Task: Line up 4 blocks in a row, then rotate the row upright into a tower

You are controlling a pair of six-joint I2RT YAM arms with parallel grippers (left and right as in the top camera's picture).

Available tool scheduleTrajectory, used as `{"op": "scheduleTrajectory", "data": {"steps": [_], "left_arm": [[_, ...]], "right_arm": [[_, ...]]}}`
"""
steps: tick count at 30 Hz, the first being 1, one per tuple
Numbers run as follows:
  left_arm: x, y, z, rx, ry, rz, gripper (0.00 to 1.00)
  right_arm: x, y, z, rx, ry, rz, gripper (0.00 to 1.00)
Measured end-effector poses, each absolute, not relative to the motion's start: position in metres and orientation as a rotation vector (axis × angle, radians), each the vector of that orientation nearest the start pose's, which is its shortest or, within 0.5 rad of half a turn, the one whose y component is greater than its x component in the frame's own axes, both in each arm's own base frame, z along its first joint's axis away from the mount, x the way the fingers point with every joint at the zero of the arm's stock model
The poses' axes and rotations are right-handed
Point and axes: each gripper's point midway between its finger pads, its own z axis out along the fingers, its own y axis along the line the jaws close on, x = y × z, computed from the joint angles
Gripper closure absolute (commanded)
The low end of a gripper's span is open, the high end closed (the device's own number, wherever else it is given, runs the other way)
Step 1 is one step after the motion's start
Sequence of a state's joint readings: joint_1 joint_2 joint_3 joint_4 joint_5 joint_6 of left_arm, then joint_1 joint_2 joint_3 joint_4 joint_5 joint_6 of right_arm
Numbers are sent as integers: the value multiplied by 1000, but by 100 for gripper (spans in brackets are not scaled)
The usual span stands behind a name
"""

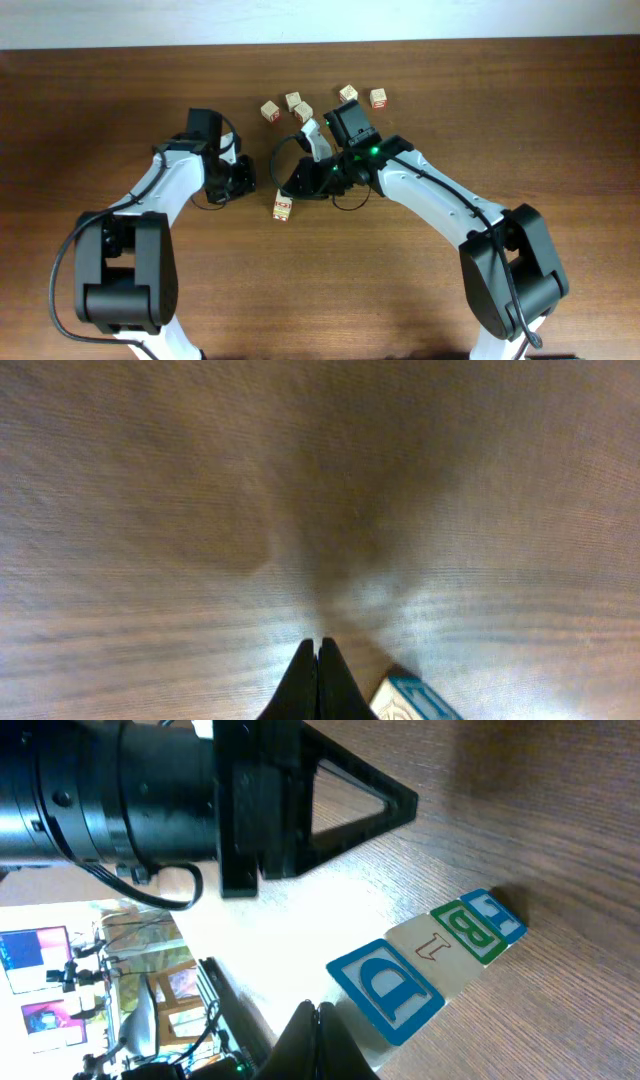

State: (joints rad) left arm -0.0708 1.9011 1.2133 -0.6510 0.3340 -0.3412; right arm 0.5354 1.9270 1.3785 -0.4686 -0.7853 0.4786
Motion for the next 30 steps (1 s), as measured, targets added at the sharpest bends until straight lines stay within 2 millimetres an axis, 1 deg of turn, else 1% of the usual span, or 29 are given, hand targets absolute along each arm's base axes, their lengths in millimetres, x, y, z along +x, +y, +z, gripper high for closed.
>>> {"op": "scheduleTrajectory", "data": {"steps": [2,5,8,11,16,19,25,26,28,29,30], "left_arm": [[391,-73,26,-368,2878,-552,100],[395,-70,26,-370,2861,-540,100],[396,-68,26,-371,2859,-525,100],[396,-66,25,-374,2859,-508,100],[396,-66,25,-375,2859,-503,100],[396,-66,25,-375,2859,-503,100],[396,-66,25,-375,2859,-503,100],[396,-66,25,-375,2859,-503,100],[396,-66,25,-375,2859,-503,100],[396,-66,25,-375,2859,-503,100],[396,-66,25,-375,2859,-503,100]], "right_arm": [[333,339,119,-404,2688,1348,96],[336,345,119,-416,2663,1316,96],[336,349,119,-432,2650,1297,95],[337,350,120,-432,2645,1301,89],[337,352,122,-437,2641,1311,89],[337,352,123,-437,2643,1313,85],[335,352,128,-441,2642,1322,83],[336,353,131,-445,2635,1327,83],[340,358,145,-467,2594,1359,83],[340,359,147,-470,2591,1364,83],[339,360,148,-472,2590,1374,80]]}}
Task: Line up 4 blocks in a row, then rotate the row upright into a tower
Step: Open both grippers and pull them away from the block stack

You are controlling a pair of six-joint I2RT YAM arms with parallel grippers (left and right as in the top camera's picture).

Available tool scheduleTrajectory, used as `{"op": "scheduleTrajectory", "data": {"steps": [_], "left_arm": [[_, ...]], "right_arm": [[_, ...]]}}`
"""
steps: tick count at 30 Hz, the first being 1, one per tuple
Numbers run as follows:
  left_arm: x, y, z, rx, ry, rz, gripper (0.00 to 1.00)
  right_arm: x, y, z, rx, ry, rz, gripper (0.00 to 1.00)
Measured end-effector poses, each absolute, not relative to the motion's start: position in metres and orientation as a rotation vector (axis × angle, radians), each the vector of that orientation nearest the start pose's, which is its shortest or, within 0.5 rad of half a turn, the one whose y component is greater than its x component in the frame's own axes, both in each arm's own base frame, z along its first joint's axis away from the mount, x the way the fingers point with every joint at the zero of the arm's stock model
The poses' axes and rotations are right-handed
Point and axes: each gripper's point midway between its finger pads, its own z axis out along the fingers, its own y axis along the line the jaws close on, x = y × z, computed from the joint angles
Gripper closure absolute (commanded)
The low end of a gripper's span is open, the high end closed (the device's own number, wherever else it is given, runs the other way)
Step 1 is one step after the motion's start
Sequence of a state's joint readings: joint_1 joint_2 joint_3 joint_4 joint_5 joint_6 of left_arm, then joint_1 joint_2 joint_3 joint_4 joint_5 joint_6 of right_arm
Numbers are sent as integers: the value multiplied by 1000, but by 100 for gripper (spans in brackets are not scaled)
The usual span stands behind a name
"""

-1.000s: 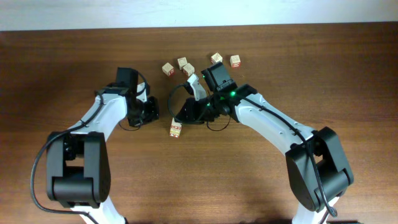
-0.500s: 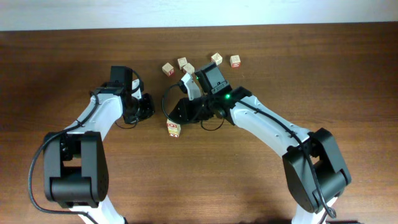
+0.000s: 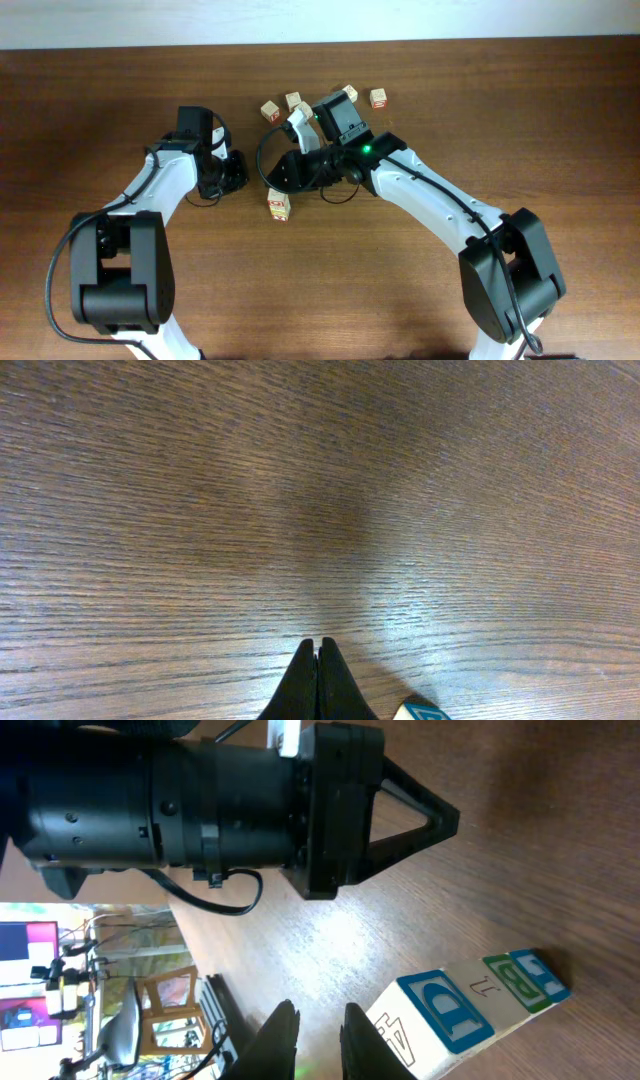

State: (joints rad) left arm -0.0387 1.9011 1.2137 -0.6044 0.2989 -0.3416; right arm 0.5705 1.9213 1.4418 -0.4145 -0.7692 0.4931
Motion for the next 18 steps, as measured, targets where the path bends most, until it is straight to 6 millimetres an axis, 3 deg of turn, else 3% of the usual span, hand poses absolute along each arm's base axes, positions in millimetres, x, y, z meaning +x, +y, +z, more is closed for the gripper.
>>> {"op": "scheduleTrajectory", "data": {"steps": [3,5,6,7,8,9,10,11,12,15,18], "left_arm": [[393,-66,26,-381,2878,-501,100],[396,-62,46,-353,2884,-481,100],[399,-57,68,-325,2862,-452,100],[412,-51,116,-257,2761,-419,96],[416,-48,156,-188,2675,-389,92],[412,-46,213,-76,2544,-353,89],[403,-46,247,1,2458,-329,86],[389,-45,280,81,2375,-294,63],[370,-45,310,125,2299,-271,1],[337,-44,325,168,2288,-246,1],[335,-43,324,173,2293,-244,1]], "right_arm": [[337,359,162,-494,2572,1396,76],[334,341,186,-500,2586,1327,75],[338,320,215,-497,2546,1247,71],[340,301,243,-494,2496,1166,67],[337,283,259,-480,2493,1078,62],[329,251,285,-461,2457,915,57],[320,226,292,-424,2473,769,40],[309,194,305,-375,2461,595,22],[295,163,314,-321,2456,431,6],[234,88,333,-224,2455,130,2],[189,54,367,-171,2294,118,2]]}}
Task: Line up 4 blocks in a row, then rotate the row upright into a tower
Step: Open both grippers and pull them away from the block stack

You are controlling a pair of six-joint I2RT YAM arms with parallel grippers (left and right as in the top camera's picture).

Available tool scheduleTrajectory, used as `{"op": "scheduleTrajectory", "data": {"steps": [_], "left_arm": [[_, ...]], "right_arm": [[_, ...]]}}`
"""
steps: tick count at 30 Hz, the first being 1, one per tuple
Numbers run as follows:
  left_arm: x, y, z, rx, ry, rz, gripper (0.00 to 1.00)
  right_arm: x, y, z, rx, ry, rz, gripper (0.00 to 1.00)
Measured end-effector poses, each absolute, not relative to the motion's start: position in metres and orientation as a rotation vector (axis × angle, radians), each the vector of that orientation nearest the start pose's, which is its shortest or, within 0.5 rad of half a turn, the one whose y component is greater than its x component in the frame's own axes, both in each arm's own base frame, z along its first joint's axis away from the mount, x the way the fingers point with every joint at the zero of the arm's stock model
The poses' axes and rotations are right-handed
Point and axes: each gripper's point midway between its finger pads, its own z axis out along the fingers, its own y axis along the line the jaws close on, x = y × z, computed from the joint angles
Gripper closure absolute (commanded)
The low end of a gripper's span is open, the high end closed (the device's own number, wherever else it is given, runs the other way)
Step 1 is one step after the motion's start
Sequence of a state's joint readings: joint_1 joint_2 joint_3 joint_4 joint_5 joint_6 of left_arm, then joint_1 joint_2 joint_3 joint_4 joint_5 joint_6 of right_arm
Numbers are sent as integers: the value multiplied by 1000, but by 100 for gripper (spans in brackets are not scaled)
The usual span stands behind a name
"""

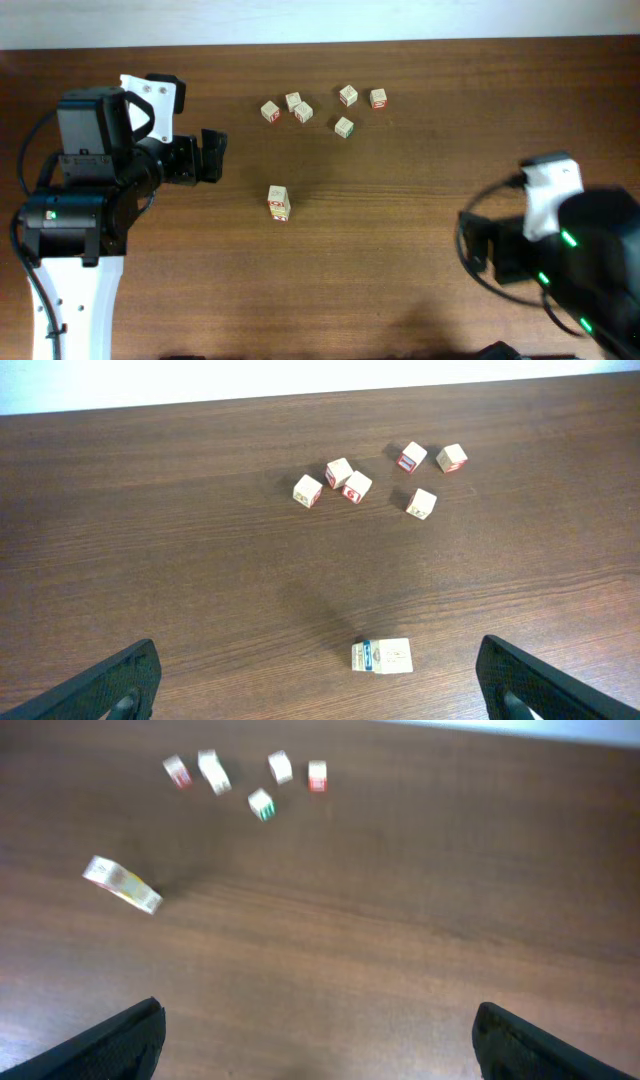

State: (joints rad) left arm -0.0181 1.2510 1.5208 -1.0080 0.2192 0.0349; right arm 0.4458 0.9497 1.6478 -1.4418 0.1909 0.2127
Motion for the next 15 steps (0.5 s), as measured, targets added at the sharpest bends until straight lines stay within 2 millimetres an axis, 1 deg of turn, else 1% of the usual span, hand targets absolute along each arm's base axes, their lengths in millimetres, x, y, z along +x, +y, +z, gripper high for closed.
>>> {"op": "scheduleTrajectory", "data": {"steps": [1,2,3,4,6,7,8,9,10,12,13,14,15], "left_arm": [[335,-43,324,173,2294,-244,1],[335,-43,324,173,2293,-244,1],[335,-43,324,173,2294,-244,1],[335,-43,325,173,2293,-244,1],[335,-43,324,173,2293,-244,1],[335,-43,324,173,2293,-244,1],[335,-43,324,173,2294,-244,1],[335,-43,324,173,2294,-244,1],[335,-43,324,173,2294,-244,1],[336,-43,325,173,2292,-241,1],[336,-43,325,173,2292,-239,1],[335,-43,325,175,2292,-238,1],[335,-43,324,175,2294,-239,1]], "right_arm": [[176,47,376,-159,2244,134,2],[155,36,389,-140,2159,164,2],[144,31,396,-129,2116,176,2],[140,29,399,-124,2099,183,2],[134,26,393,-129,2121,175,2],[129,23,384,-140,2159,158,2],[128,23,384,-140,2163,156,2],[130,22,382,-133,2164,144,2],[137,21,382,-114,2146,130,2],[158,12,367,3,2121,64,2],[172,7,357,54,2057,42,2],[182,5,342,46,1999,27,2],[191,4,337,44,1909,30,2]]}}
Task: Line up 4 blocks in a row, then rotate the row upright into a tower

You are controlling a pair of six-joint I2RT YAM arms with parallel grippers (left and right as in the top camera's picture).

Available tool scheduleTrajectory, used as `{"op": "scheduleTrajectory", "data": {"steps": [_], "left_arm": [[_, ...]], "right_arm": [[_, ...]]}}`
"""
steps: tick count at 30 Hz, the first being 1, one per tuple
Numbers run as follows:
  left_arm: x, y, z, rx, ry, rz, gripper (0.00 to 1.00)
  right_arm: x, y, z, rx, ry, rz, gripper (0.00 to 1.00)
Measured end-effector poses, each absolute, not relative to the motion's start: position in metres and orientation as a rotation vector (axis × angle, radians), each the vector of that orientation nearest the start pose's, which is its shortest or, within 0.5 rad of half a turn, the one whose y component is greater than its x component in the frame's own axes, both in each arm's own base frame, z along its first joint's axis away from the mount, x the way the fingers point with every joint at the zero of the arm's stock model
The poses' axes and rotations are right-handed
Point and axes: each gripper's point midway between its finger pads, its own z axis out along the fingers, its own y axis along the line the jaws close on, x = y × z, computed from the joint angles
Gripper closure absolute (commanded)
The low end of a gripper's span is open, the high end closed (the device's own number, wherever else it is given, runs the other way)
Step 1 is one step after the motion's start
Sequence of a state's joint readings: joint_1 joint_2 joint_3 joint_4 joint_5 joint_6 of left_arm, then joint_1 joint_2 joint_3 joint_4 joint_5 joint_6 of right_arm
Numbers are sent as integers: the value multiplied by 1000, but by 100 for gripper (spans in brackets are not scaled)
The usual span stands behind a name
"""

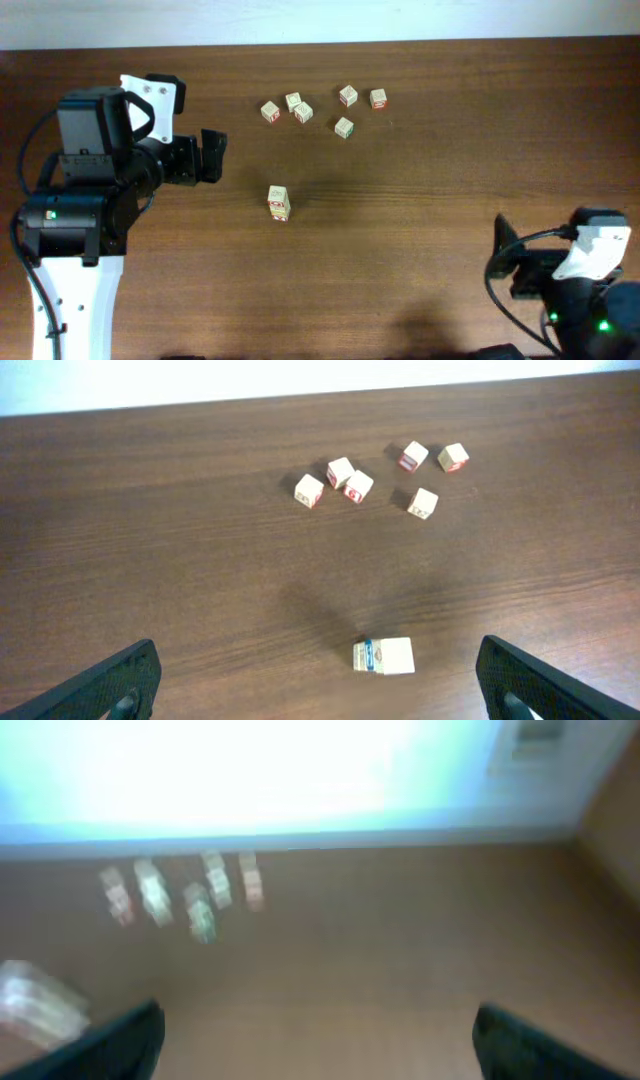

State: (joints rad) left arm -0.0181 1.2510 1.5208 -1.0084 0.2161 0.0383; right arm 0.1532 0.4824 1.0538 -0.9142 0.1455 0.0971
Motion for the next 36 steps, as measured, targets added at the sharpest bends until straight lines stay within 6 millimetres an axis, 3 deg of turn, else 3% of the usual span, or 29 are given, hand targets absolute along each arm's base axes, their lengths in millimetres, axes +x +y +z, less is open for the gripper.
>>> {"op": "scheduleTrajectory", "data": {"steps": [1,3,8,10,13,15,30,33,36], "left_arm": [[335,-42,324,173,2294,-235,1],[335,-42,324,173,2295,-234,1],[335,-42,324,173,2295,-234,1],[335,-42,324,173,2295,-234,1],[335,-42,324,173,2296,-234,1],[335,-42,324,173,2296,-234,1],[335,-42,324,171,2296,-230,1],[345,-28,321,135,2264,-129,1],[353,-20,275,136,2114,-67,1]], "right_arm": [[197,3,317,42,1840,28,2],[210,2,297,36,1685,28,2],[236,1,210,37,1623,25,2],[240,0,192,41,1604,20,2],[246,1,185,42,1546,24,2],[246,1,164,41,1625,20,2],[246,4,159,28,1643,32,2],[246,4,159,28,1643,33,2],[246,4,159,26,1645,35,2]]}}
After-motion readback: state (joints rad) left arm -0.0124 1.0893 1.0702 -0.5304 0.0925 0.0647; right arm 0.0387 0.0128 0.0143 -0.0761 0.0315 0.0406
